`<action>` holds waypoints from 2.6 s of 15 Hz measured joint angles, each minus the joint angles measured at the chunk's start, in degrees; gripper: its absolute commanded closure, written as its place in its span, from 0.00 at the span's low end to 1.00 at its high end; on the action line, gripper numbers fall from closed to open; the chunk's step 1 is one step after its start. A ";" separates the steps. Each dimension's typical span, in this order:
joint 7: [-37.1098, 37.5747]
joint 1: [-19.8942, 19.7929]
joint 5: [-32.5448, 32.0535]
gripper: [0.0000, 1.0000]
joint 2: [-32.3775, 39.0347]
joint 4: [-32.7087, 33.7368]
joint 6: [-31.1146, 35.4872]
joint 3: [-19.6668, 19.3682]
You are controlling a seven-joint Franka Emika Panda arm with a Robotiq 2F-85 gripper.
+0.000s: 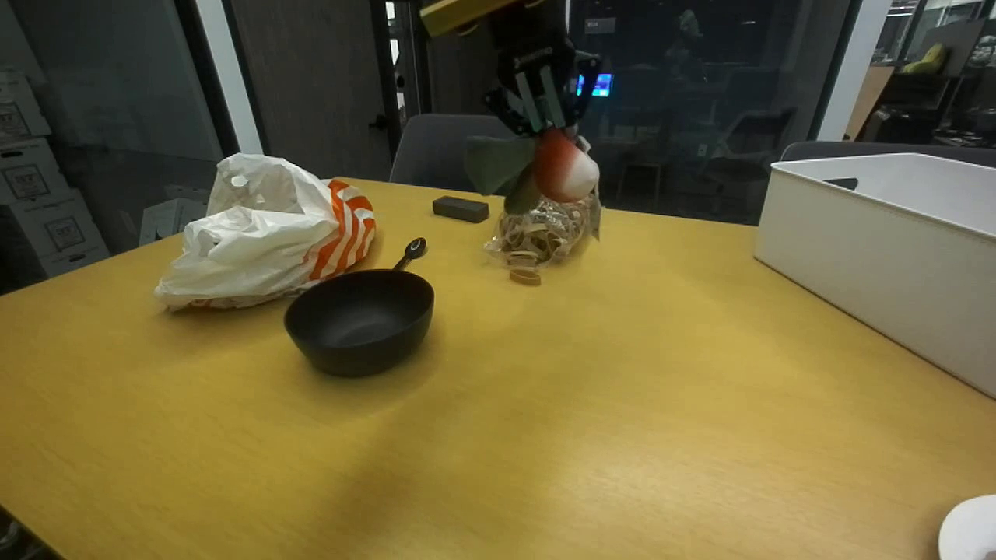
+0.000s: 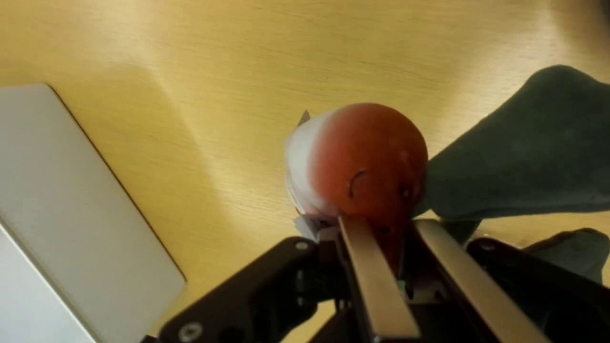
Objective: Put the plush toy onto the pan
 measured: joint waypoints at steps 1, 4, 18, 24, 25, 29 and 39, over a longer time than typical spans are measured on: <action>-1.95 0.42 0.00 0.92 -1.56 -1.63 0.00 0.82; -6.99 2.14 -0.05 0.92 -6.55 -6.79 0.27 3.03; -14.23 9.94 -0.19 0.90 -16.14 -25.77 -1.22 7.52; -14.23 10.08 0.08 0.28 -12.58 -26.59 -1.15 7.47; -14.23 10.00 0.37 0.21 -12.22 -26.51 -1.19 7.38; -14.16 8.89 1.09 0.21 -12.07 -25.63 -2.11 6.40; -12.47 9.74 5.28 0.00 -11.35 -25.19 -0.64 7.63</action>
